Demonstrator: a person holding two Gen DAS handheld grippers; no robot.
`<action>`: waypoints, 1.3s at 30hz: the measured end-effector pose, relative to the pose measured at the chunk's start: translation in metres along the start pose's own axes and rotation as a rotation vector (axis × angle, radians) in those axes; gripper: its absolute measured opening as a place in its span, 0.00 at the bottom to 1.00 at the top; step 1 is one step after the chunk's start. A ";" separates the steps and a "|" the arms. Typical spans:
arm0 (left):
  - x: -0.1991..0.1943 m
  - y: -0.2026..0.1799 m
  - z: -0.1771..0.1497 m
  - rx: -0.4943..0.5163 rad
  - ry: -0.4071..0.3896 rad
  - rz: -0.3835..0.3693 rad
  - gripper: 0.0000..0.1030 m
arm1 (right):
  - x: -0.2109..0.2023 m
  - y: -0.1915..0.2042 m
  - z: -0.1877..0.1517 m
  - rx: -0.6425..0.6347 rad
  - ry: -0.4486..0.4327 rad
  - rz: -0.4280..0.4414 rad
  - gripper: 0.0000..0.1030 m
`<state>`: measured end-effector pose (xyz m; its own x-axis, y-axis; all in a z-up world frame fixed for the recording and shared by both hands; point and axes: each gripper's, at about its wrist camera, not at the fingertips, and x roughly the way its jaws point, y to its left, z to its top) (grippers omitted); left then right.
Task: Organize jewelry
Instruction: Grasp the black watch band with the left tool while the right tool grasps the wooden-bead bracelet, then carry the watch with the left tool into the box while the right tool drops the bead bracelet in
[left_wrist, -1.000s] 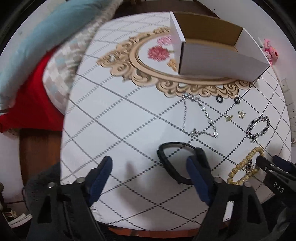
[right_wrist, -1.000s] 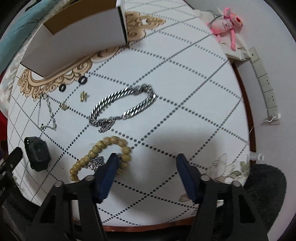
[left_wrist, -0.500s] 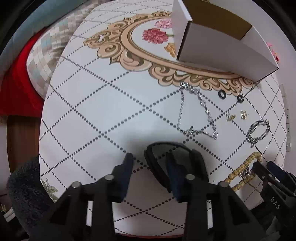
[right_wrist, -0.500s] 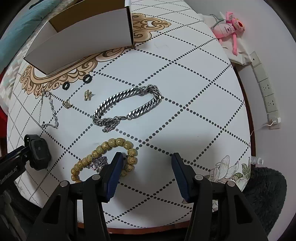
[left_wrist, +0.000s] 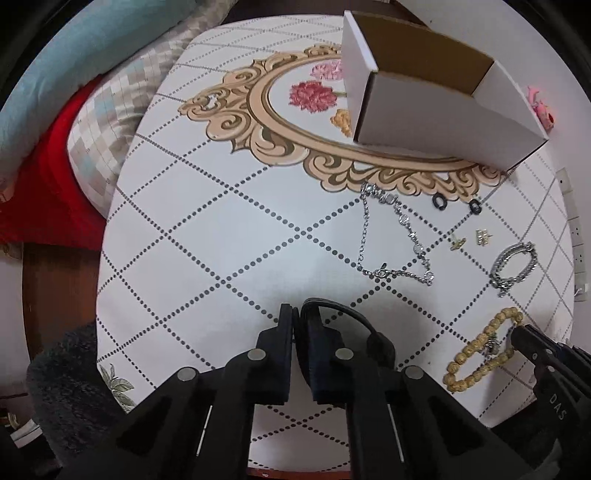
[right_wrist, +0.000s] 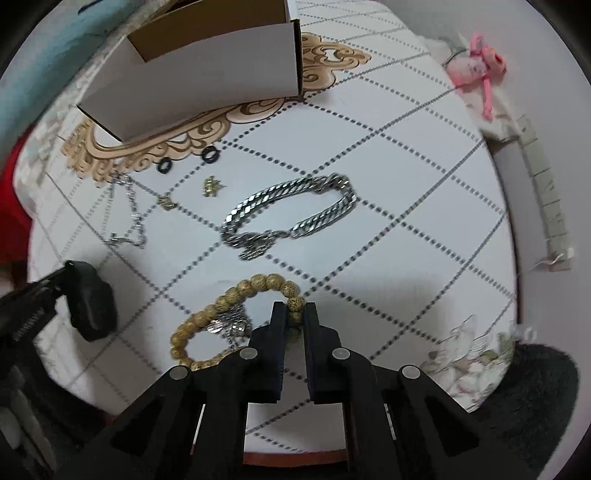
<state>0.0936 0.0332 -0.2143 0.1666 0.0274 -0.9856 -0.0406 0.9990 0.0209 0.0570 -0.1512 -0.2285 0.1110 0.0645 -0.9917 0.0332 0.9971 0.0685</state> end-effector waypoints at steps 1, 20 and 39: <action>-0.006 0.002 -0.002 -0.004 -0.008 -0.007 0.05 | -0.006 0.001 -0.001 -0.003 -0.009 0.017 0.09; -0.099 0.002 0.033 0.024 -0.218 -0.109 0.04 | -0.109 0.005 0.042 -0.061 -0.184 0.197 0.09; -0.072 -0.015 0.174 0.008 -0.190 -0.171 0.05 | -0.140 0.036 0.199 -0.143 -0.268 0.230 0.09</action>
<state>0.2534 0.0222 -0.1144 0.3530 -0.1361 -0.9256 0.0112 0.9899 -0.1413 0.2408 -0.1320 -0.0657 0.3560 0.2930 -0.8874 -0.1599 0.9547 0.2511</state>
